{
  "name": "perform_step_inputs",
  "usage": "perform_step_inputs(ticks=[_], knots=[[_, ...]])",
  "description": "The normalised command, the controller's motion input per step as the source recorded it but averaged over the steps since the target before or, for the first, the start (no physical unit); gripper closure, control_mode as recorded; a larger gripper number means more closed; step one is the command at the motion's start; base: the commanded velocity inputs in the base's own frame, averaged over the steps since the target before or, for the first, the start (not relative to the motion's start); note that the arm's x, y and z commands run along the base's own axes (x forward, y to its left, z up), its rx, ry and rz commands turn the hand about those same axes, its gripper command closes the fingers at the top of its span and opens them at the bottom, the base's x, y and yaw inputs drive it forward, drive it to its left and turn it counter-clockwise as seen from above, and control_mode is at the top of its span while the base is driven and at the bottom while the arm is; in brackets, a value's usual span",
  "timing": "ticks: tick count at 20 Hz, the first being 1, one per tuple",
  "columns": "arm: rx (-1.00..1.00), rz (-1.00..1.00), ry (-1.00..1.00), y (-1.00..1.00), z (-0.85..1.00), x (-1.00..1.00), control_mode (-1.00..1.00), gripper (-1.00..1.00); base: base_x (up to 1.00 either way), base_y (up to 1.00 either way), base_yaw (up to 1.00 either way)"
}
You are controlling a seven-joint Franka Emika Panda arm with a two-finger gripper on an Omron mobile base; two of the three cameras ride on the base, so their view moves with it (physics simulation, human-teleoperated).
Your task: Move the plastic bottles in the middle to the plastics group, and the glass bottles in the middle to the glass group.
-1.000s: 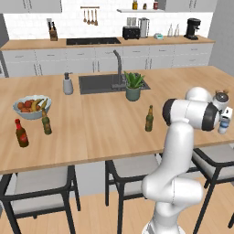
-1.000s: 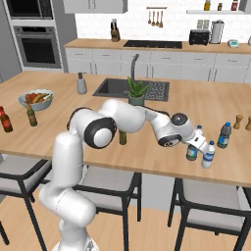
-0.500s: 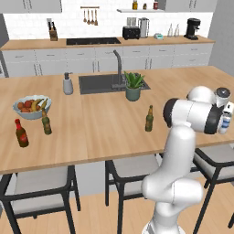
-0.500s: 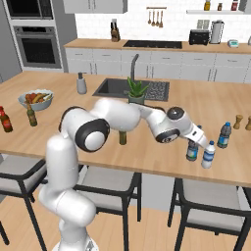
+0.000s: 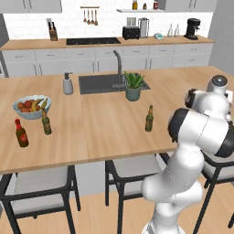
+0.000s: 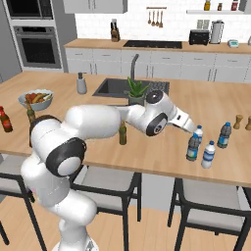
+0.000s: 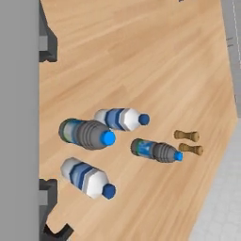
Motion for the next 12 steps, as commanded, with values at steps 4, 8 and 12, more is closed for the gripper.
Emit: perform_step_inputs(ticks=[4, 8, 12], knots=[[0.0, 0.2, 0.08, 0.84, 0.5, -0.15, -1.0, -1.0, 0.0, 0.0, 0.0], [0.0, 0.31, 0.25, 0.99, 0.41, -0.04, -1.0, -1.0, 0.0, 0.0, 0.0], [0.0, 0.37, 0.42, 0.94, 0.49, 0.0, -1.0, -1.0, 0.0, 0.0, 0.0]])
